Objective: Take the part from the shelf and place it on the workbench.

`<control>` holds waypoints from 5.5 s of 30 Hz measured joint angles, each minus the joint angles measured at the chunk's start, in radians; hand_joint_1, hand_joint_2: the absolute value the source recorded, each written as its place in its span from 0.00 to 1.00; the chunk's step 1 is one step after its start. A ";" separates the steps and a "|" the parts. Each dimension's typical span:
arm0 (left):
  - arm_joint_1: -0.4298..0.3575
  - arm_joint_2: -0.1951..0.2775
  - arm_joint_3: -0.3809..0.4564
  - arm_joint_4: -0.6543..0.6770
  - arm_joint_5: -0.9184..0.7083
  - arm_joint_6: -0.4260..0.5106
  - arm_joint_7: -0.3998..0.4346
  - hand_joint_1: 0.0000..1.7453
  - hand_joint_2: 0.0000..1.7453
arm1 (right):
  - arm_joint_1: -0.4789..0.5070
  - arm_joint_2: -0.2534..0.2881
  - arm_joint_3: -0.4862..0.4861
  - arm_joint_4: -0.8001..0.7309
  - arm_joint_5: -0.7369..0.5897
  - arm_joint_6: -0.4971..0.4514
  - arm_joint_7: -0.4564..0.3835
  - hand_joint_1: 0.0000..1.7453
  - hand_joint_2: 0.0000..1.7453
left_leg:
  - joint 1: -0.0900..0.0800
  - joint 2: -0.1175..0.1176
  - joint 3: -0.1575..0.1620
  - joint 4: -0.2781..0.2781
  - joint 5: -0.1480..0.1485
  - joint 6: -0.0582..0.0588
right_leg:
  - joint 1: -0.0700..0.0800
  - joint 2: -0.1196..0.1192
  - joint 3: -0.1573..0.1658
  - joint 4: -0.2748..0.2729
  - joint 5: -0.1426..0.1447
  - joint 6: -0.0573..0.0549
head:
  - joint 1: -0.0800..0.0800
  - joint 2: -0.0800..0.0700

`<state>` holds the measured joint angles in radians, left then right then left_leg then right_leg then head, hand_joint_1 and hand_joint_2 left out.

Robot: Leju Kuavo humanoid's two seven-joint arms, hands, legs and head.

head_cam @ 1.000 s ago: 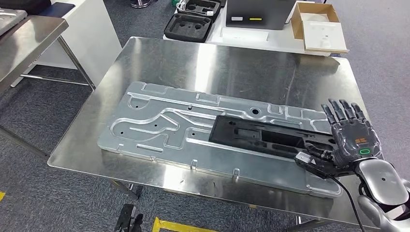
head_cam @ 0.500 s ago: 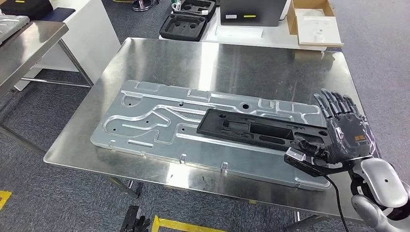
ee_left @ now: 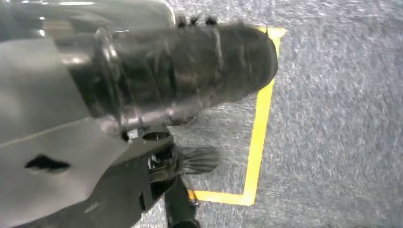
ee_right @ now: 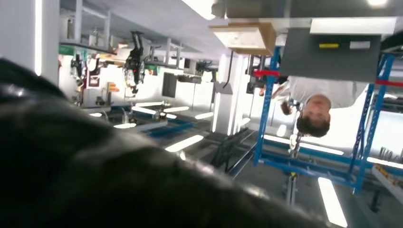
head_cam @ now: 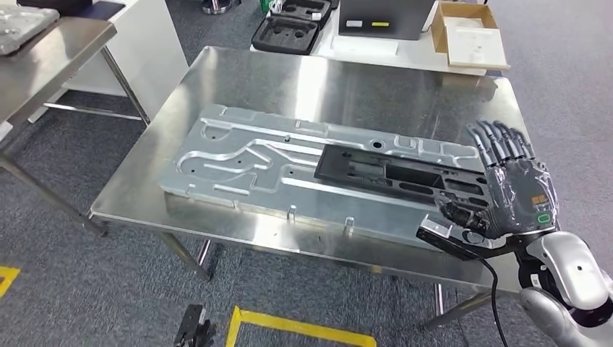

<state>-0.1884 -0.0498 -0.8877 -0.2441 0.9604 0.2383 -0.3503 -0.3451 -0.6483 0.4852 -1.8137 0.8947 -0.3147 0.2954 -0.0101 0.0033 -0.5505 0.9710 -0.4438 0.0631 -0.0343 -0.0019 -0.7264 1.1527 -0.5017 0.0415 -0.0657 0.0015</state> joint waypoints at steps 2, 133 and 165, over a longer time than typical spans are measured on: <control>0.001 0.000 0.000 0.000 0.000 -0.001 0.000 0.00 0.00 | -0.001 0.004 0.000 -0.003 0.007 0.001 0.000 0.00 0.00 | 0.000 0.001 -0.034 0.004 0.023 -0.001 | 0.000 0.000 -0.007 0.112 -0.054 0.006 | 0.001 0.000; 0.087 0.012 0.059 0.002 0.175 0.080 -0.045 0.00 0.00 | 0.263 0.764 -0.687 1.614 -1.277 0.145 -0.455 0.00 0.00 | 0.012 -0.111 -0.035 0.055 -0.030 -0.041 | 0.013 0.067 0.183 -0.122 -0.007 -0.029 | -0.012 0.000; 0.083 0.021 0.031 0.002 0.142 0.127 -0.027 0.00 0.00 | 0.264 0.763 -0.689 1.621 -1.312 0.179 -0.475 0.00 0.00 | 0.005 -0.142 -0.046 0.044 -0.008 -0.034 | 0.025 0.088 0.178 -0.134 0.007 -0.043 | -0.012 0.000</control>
<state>-0.1055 -0.0288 -0.8566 -0.2422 1.1021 0.3653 -0.3773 -0.0813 0.1146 -0.2041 -0.1925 -0.4173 -0.1353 -0.1800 -0.0052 -0.1388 -0.5968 1.0148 -0.4515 0.0287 -0.0095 0.0865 -0.5481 1.0184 -0.4949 -0.0019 -0.0782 0.0015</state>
